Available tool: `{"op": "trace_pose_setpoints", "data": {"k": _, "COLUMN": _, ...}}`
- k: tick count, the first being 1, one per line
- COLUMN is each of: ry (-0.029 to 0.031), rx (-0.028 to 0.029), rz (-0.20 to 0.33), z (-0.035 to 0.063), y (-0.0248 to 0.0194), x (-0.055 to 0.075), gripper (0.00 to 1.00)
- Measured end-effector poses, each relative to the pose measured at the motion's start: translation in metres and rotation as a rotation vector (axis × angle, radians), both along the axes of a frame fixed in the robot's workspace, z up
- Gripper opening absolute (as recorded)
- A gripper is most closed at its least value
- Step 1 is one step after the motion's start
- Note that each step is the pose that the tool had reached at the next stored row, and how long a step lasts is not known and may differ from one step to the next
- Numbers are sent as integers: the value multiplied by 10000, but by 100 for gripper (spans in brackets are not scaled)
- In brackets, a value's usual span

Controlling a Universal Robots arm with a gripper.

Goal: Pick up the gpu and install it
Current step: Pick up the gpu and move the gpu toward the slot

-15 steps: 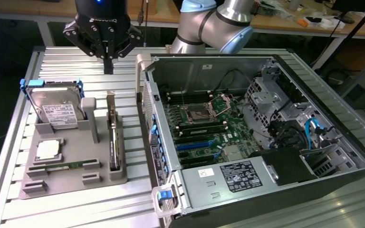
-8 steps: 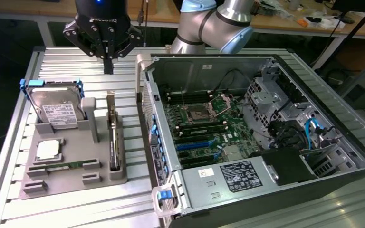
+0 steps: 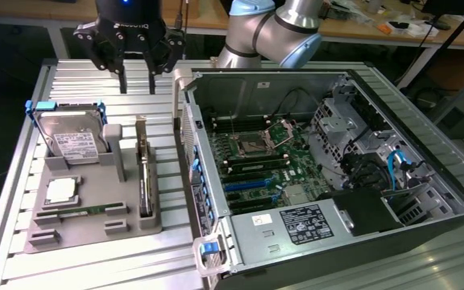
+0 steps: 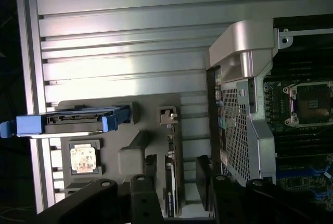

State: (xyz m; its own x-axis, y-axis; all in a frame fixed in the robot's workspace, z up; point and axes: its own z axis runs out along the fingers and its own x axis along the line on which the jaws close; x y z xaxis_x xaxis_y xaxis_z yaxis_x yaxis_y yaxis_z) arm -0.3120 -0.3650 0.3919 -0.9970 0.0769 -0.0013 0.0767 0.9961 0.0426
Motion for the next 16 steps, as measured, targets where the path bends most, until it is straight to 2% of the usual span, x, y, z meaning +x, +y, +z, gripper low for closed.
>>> {"op": "trace_pose_setpoints", "data": {"k": 1, "ry": 0, "rx": 0, "rz": 0, "z": 0, "y": 0, "x": 0, "gripper": 48}}
{"op": "trace_pose_setpoints", "data": {"k": 2, "ry": 0, "rx": 0, "rz": 0, "z": 0, "y": 0, "x": 0, "gripper": 48}}
{"op": "trace_pose_setpoints", "data": {"k": 3, "ry": 0, "rx": 0, "rz": 0, "z": 0, "y": 0, "x": 0, "gripper": 54}}
{"op": "trace_pose_setpoints", "data": {"k": 16, "ry": 0, "rx": 0, "rz": 0, "z": -3, "y": -15, "x": 0, "gripper": 54}}
